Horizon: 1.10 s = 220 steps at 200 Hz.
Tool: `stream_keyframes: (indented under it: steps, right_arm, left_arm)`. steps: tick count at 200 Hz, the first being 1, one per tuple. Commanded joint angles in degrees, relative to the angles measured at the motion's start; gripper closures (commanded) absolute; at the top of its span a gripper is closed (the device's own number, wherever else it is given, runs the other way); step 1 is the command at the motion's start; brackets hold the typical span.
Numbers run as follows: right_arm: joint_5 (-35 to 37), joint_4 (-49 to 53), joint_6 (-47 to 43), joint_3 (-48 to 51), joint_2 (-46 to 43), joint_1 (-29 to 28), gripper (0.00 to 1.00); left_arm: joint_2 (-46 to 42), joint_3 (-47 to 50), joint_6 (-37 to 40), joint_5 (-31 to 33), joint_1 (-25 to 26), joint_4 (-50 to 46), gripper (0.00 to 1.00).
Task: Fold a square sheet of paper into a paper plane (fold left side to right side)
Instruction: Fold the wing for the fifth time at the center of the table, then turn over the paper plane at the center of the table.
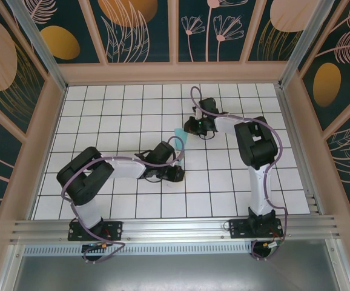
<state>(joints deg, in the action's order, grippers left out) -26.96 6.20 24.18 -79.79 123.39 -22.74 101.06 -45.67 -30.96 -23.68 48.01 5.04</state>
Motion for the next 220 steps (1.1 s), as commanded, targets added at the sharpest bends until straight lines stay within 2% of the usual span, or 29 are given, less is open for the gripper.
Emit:
stream_keyframes:
  steps: [1, 25, 54, 76, 86, 117, 141, 161, 173, 206, 220]
  right_arm:
    - [0.04, 0.31, -1.06, -0.86, -0.66, 0.42, 0.84]
    - [-0.04, 0.56, -1.13, -0.12, -4.43, 0.41, 0.78]
    - [6.21, 4.68, -2.91, -0.66, -10.77, 0.5, 0.65]
    - [14.59, 10.15, -3.86, -1.33, -15.22, 0.0, 0.5]
    - [17.51, 12.58, -3.79, -1.09, -16.82, -0.38, 0.45]
    - [20.95, 14.52, -0.97, 3.18, -20.94, -2.48, 0.36]
    - [25.83, 16.43, 1.61, 4.71, -20.93, -7.7, 0.3]
    - [29.44, 17.83, 4.06, 4.65, -18.54, -11.57, 0.31]
    - [29.69, 18.32, 5.47, 4.64, -16.46, -12.56, 0.37]
    - [28.75, 18.77, 6.48, 3.15, -12.29, -14.65, 0.39]
    - [29.2, 19.83, 6.71, 2.78, -11.27, -14.79, 0.46]
  left_arm:
    - [-2.48, 1.51, -0.32, -1.99, 1.3, -7.49, 0.86]
    - [-8.48, -0.26, -0.27, 0.75, 0.89, -7.88, 0.76]
    - [-14.12, -2.48, 0.95, 7.75, -1.05, -9.81, 0.67]
    - [-18.51, -2.69, 1.35, 16.86, -2.76, -10.62, 0.63]
    - [-20.55, -2.56, 1.21, 22.87, -3.02, -10.6, 0.58]
    - [-26.56, -0.23, -0.55, 37.64, -3.15, -7.85, 0.43]
    - [-29.47, 1.35, -3.17, 47.17, -3.18, -7.33, 0.34]
    - [-31.32, 3.03, -4.37, 51.33, -3.1, -6.96, 0.29]
    - [-32.22, 4.13, -4.52, 51.82, -3.15, -6.53, 0.26]
    - [-33.54, 6.41, -5.25, 52.43, -3.15, -6.37, 0.22]
    - [-33.59, 6.71, -5.56, 52.87, -3.12, -6.44, 0.21]
